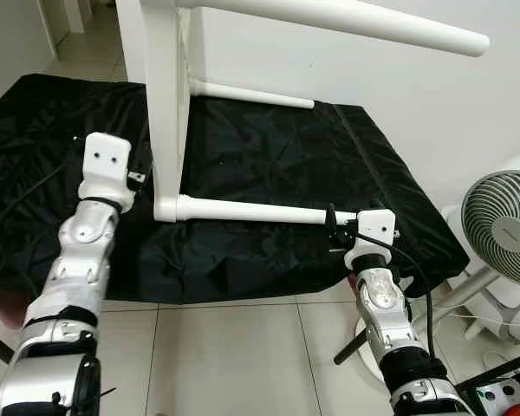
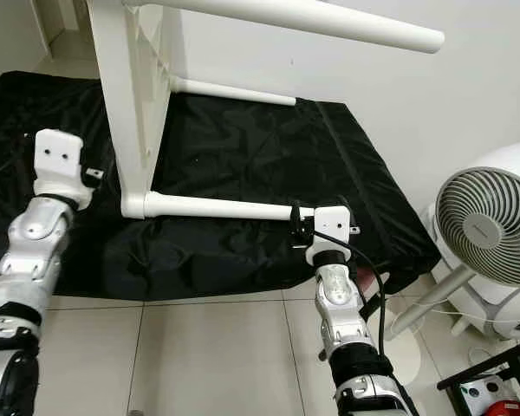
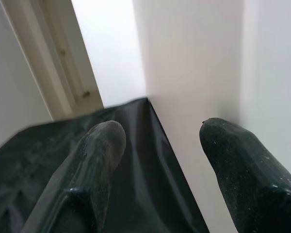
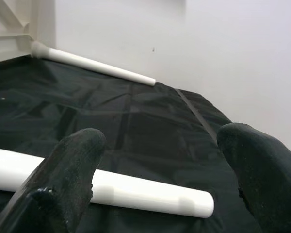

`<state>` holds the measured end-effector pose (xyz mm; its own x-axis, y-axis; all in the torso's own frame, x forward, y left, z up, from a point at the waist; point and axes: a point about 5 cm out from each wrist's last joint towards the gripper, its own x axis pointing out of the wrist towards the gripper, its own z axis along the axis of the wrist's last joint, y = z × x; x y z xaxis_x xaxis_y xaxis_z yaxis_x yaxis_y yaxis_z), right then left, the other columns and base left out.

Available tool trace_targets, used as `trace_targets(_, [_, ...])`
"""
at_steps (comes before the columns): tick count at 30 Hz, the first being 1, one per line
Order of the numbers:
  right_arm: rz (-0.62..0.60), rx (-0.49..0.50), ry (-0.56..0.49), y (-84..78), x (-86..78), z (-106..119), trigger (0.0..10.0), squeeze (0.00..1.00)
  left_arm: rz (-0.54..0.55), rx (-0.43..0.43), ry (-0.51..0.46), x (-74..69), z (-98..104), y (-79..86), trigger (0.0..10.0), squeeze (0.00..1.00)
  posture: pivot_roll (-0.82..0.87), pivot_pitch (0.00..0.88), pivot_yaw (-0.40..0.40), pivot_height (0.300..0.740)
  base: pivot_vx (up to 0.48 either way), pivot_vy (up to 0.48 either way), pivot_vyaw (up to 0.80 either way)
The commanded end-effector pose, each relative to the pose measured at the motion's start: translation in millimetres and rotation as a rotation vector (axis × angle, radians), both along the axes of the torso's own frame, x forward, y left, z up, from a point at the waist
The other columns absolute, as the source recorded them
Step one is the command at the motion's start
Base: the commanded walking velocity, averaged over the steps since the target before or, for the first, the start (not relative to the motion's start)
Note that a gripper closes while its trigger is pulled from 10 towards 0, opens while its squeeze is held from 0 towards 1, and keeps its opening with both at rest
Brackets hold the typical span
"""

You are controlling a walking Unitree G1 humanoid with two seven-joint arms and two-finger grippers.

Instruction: Building children table

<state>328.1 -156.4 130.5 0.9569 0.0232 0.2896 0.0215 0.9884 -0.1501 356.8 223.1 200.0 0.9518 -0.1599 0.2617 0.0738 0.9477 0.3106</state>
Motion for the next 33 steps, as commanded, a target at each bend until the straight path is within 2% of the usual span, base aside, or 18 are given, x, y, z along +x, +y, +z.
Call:
trace_targets(1, [-0.014, 0.005, 0.015, -6.4, 0.4, -1, 10.0, 0.0, -0.15, 0.013, 0.121, -11.7, -18, -1.9, 10.0, 0.0, 0.01, 0.021, -0.124, 0.74, 0.0, 0.0, 0.0])
trace_targets(3, [-0.014, 0.005, 0.015, -6.4, 0.4, -1, 10.0, 0.0, -0.15, 0.013, 0.121, -11.7, -18, -1.9, 10.0, 0.0, 0.01, 0.021, -0.124, 0.74, 0.0, 0.0, 0.0])
trace_targets(5, [-0.013, 0.006, 0.016, -7.8, 0.2, -1, 10.0, 0.0, -0.281, 0.051, 0.22, -28.5, -34, -8.8, 10.0, 0.0, 0.01, 0.025, -0.126, 0.74, 0.0, 0.0, 0.0])
trace_targets(6, [-0.013, 0.006, 0.016, -7.8, 0.2, -1, 10.0, 0.0, -0.281, 0.051, 0.22, -28.5, -34, -8.8, 10.0, 0.0, 0.01, 0.025, -0.126, 0.74, 0.0, 0.0, 0.0])
trace_targets(8, [-0.011, 0.011, 0.018, -7.7, 0.1, -2, 10.0, 0.0, -0.338, 0.075, 0.262, -37.7, -42, -15.6, 10.0, 0.0, 0.02, 0.027, -0.13, 0.74, 0.0, 0.0, 0.0])
trace_targets(13, [-0.006, 0.017, 0.019, -5.8, 0.8, -1, 10.0, 0.0, -0.364, 0.075, 0.291, -40.9, -49, -24.1, 10.0, 0.0, 0.02, 0.028, -0.133, 0.74, 0.0, 0.0, 0.0])
trace_targets(14, [-0.001, 0.025, 0.019, -4.3, 1.6, -1, 10.0, 0.0, -0.398, 0.068, 0.303, -41.6, -54, -37.9, 10.0, 0.0, 0.03, 0.03, -0.135, 0.74, 0.0, 0.0, 0.0])
trace_targets(15, [-0.001, 0.025, 0.019, -4.3, 1.6, -1, 10.0, 0.0, -0.398, 0.068, 0.303, -41.6, -54, -37.9, 10.0, 0.0, 0.03, 0.03, -0.135, 0.74, 0.0, 0.0, 0.0])
trace_targets(17, [-0.001, 0.021, 0.014, -4.3, 2.1, 1, 10.0, 0.0, -0.436, 0.064, 0.306, -43.0, -57, -51.7, 10.0, 0.0, 0.03, 0.03, -0.135, 0.74, 0.0, 0.0, 0.0])
trace_targets(18, [-0.001, 0.021, 0.014, -4.3, 2.1, 1, 10.0, 0.0, -0.436, 0.064, 0.306, -43.0, -57, -51.7, 10.0, 0.0, 0.03, 0.03, -0.135, 0.74, 0.0, 0.0, 0.0])
trace_targets(19, [0.0, 0.03, 0.012, -4.9, 2.4, 2, 10.0, 0.0, -0.46, 0.045, 0.338, -44.0, -59, -58.2, 10.0, 0.06, 0.02, 0.029, -0.137, 0.74, 0.0, 0.0, 0.0])
trace_targets(20, [0.013, 0.052, 0.008, -5.4, 2.1, 3, 10.0, 1.0, -0.468, 0.022, 0.378, -43.3, -64, -64.5, 10.0, 1.0, 0.02, 0.031, -0.135, 0.74, 0.0, 0.0, 0.0])
trace_targets(22, [0.013, 0.052, 0.008, -5.4, 2.1, 3, 10.0, 1.0, -0.468, 0.022, 0.378, -43.3, -64, -64.5, 10.0, 1.0, 0.02, 0.031, -0.135, 0.74, 0.0, 0.0, 0.0])
trace_targets(24, [0.029, 0.078, -0.004, -6.3, 0.8, 5, 10.0, 1.0, -0.473, 0.002, 0.421, -42.5, -67, -74.1, 10.0, 1.0, 0.02, 0.028, -0.134, 0.74, 0.0, 0.0, 0.0])
trace_targets(26, [0.025, 0.053, -0.021, -7.3, -0.9, 7, 10.0, 1.0, -0.449, 0.031, 0.363, -41.1, -63, -81.2, 10.0, 1.0, 0.01, 0.024, -0.131, 0.74, 0.0, 0.0, 0.0])
trace_targets(27, [0.023, 0.036, -0.027, -7.5, -1.4, 8, 10.0, 0.68, -0.432, 0.046, 0.331, -40.6, -60, -82.8, 10.0, 0.3, 0.01, 0.024, -0.131, 0.74, 0.0, 0.0, 0.0])
trace_targets(28, [0.018, 0.026, -0.028, -8.0, -1.8, 8, 10.0, 0.0, -0.407, 0.035, 0.307, -39.7, -58, -82.6, 10.0, 0.0, 0.01, 0.023, -0.132, 0.74, 0.0, 0.0, 0.0])
trace_targets(33, [0.019, 0.031, -0.021, -8.3, -3.6, 6, 10.0, 0.0, -0.368, -0.015, 0.268, -40.5, -55, -80.1, 10.0, 0.0, 0.02, 0.017, -0.136, 0.74, 0.0, 0.0, 0.0])
